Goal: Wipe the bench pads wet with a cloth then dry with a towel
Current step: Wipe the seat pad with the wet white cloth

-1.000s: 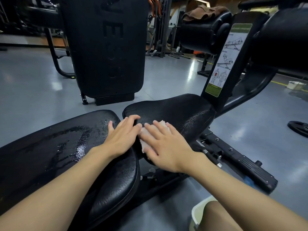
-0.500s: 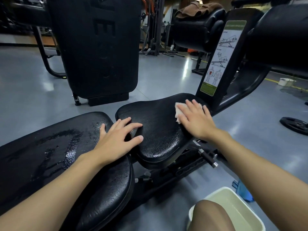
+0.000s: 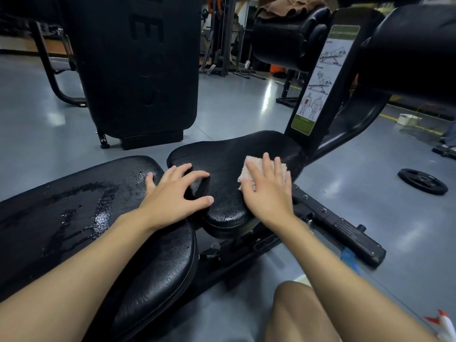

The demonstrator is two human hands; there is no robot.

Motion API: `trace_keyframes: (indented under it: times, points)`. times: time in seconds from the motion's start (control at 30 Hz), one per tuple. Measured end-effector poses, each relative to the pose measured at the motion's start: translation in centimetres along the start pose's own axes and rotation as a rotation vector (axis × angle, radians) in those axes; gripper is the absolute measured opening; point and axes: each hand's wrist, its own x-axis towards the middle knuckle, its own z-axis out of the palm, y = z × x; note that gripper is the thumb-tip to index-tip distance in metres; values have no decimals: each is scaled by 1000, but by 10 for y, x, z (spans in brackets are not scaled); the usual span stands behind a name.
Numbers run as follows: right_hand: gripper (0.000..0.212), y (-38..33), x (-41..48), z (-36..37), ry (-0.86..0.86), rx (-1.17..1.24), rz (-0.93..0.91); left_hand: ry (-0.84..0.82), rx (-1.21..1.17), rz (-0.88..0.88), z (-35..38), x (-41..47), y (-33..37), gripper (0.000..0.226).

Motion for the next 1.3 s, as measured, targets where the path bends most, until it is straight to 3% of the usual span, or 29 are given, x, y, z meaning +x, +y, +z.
trace_keyframes:
  times: [0.2,0.3,0.53,0.73,0.97,1.13,1.3]
  points:
    - [64,-31,-71,28,201,205,-3,-15,-23,0,-1,-2,2,76]
    - [62,-47,-100,51,260,313,21,-28,-7,-15,-3,-2,5,64]
    - [62,-47,-77,56,350,564,115,-98,7,125,-7,14,27,54]
    - [62,3,-6,15,194,674,328,-152,128,91,-1,18,32,80]
    - [60,-5,-9,20,203,691,371,-219,260,46,5,32,49,53]
    - [53,-42,-69,50,322,820,212,-192,253,40,7,37,49,51]
    - [61,-37,-58,49,336,838,239,-149,238,62,11,42,45,53]
